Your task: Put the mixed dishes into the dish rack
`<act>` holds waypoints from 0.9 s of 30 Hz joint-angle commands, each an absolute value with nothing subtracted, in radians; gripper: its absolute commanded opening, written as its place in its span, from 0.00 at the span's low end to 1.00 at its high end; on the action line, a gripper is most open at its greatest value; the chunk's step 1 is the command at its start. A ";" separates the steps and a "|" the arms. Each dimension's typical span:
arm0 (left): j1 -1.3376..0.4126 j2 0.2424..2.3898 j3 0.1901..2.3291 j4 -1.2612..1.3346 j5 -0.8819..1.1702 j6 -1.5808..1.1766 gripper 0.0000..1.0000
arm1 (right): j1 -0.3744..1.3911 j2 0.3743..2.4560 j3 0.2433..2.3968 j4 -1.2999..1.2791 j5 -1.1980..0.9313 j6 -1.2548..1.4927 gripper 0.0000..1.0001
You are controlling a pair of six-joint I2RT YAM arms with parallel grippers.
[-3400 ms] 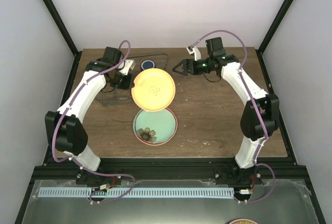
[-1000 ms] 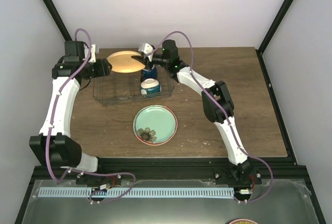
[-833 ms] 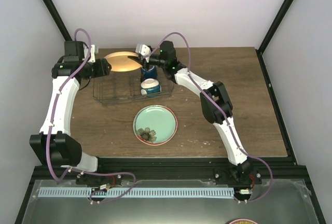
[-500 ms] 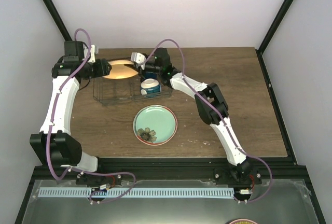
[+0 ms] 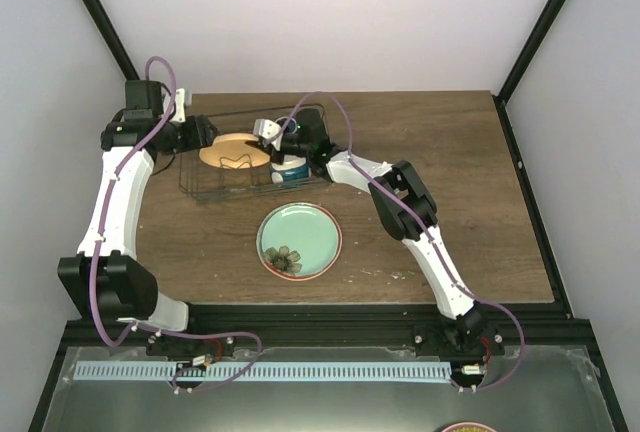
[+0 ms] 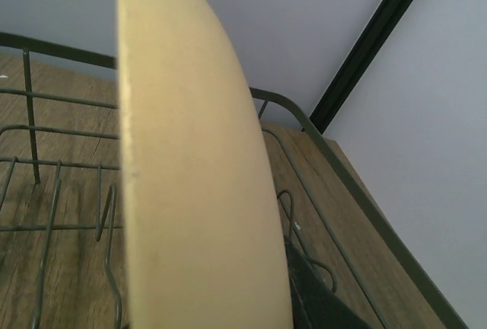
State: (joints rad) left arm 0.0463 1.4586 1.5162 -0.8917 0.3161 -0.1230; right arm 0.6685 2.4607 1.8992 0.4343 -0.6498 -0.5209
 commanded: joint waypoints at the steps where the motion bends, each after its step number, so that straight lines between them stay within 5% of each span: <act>1: 0.052 1.465 1.507 -0.877 0.339 -0.121 0.63 | 0.685 2.451 1.902 0.477 -0.644 -0.529 0.26; 13: 0.052 1.456 1.490 -0.875 0.343 -0.119 0.63 | 0.711 2.271 1.806 0.383 -0.668 -0.594 0.64; 18: 0.053 1.442 1.469 -0.868 0.362 -0.116 0.63 | 0.722 2.066 1.592 0.374 -0.643 -0.640 0.90; 27: 0.024 1.327 1.346 -0.877 0.523 -0.058 0.53 | 0.720 1.756 1.381 0.186 -0.276 -0.441 0.96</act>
